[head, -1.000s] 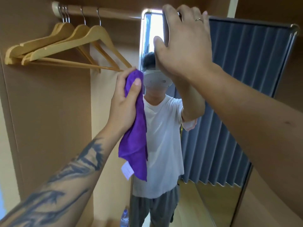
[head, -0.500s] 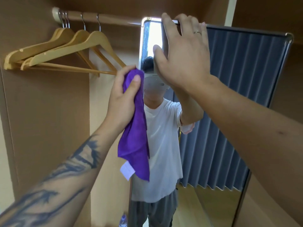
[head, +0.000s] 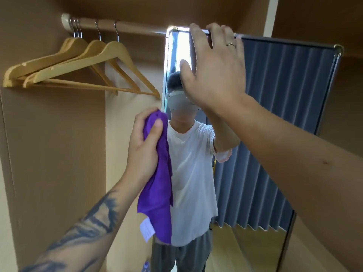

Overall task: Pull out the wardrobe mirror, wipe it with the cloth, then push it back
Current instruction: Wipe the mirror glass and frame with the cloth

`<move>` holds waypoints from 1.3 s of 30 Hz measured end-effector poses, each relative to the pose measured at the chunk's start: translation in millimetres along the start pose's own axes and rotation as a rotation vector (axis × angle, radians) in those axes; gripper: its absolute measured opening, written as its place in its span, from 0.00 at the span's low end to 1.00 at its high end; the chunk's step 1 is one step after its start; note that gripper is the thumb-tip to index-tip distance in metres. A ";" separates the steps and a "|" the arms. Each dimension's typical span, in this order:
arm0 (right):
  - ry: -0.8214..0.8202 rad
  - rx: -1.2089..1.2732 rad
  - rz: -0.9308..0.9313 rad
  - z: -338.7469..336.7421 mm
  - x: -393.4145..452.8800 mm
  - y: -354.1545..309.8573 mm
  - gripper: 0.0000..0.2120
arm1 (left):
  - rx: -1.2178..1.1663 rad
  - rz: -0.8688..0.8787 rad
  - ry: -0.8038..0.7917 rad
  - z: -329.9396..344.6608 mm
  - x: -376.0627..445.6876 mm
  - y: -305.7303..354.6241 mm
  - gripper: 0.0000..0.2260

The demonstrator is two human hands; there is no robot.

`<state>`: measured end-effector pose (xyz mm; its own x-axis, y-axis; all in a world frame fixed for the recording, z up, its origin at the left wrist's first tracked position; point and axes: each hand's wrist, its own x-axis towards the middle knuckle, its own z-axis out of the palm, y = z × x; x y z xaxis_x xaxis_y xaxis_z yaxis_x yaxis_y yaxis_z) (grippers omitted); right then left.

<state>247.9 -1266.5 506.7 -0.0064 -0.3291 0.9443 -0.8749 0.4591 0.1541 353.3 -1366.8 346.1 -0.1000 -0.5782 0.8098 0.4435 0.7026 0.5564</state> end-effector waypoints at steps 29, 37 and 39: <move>0.003 0.117 0.018 75.0 -199.4 -17.6 0.31 | -0.119 -0.098 0.083 1.7 -4.7 -1.5 0.09; 0.040 0.112 0.035 97.6 -225.2 -22.8 0.33 | -0.139 -0.300 0.058 -18.7 -94.4 -58.9 0.16; 0.061 0.110 0.043 100.7 -224.5 -23.6 0.33 | -0.159 -0.345 0.030 -21.8 -92.4 -60.6 0.16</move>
<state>221.3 -1286.5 261.8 -0.0183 -0.2588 0.9657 -0.9222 0.3774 0.0837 355.1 -1365.0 233.5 -0.2428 -0.7829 0.5728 0.5215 0.3925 0.7576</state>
